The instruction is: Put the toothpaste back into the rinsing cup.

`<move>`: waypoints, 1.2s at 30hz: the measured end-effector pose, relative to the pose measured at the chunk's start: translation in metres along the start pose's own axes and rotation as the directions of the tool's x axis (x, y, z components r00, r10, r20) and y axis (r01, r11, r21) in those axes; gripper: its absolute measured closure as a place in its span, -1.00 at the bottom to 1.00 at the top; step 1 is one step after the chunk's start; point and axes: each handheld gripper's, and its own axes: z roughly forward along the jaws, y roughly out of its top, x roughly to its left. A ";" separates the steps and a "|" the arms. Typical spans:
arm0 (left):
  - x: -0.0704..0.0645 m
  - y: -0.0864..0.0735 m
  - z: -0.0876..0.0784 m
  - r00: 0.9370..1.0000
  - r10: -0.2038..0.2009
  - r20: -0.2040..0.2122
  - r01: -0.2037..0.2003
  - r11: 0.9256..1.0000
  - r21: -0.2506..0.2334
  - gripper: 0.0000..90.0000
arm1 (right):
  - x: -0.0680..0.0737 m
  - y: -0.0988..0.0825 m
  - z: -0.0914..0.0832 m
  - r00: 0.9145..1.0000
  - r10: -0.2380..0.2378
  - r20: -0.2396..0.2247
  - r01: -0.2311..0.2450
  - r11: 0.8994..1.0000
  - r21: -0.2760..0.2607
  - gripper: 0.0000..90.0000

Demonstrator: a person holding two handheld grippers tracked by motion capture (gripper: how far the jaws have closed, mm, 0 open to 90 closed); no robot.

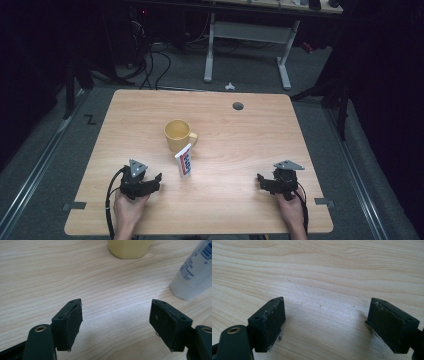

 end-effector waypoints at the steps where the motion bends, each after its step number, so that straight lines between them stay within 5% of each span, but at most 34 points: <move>1: -0.001 0.000 -0.001 1.000 0.001 0.006 -0.001 1.000 -0.001 -0.40 | 0.000 0.000 0.000 1.000 0.000 0.000 0.000 1.000 0.000 -0.67; 20: -0.027 0.001 -0.008 0.992 0.054 0.116 -0.047 0.997 -0.060 -0.40 | 0.000 0.000 0.000 1.000 0.002 0.001 -0.002 1.000 0.001 -0.67; 29: -0.039 0.006 -0.006 0.980 0.086 0.178 -0.078 0.996 -0.049 -0.41 | 0.000 0.000 0.000 1.000 0.003 0.001 -0.003 1.000 0.001 -0.67; 34: -0.042 0.010 -0.005 0.966 0.115 0.230 -0.103 0.993 -0.063 -0.34 | 0.000 0.000 0.000 1.000 0.003 0.001 -0.003 1.000 0.001 -0.67; 36: -0.043 0.012 -0.005 0.968 0.114 0.225 -0.104 0.993 -0.056 -0.33 | 0.000 0.000 0.000 1.000 0.003 0.001 -0.003 1.000 0.000 -0.67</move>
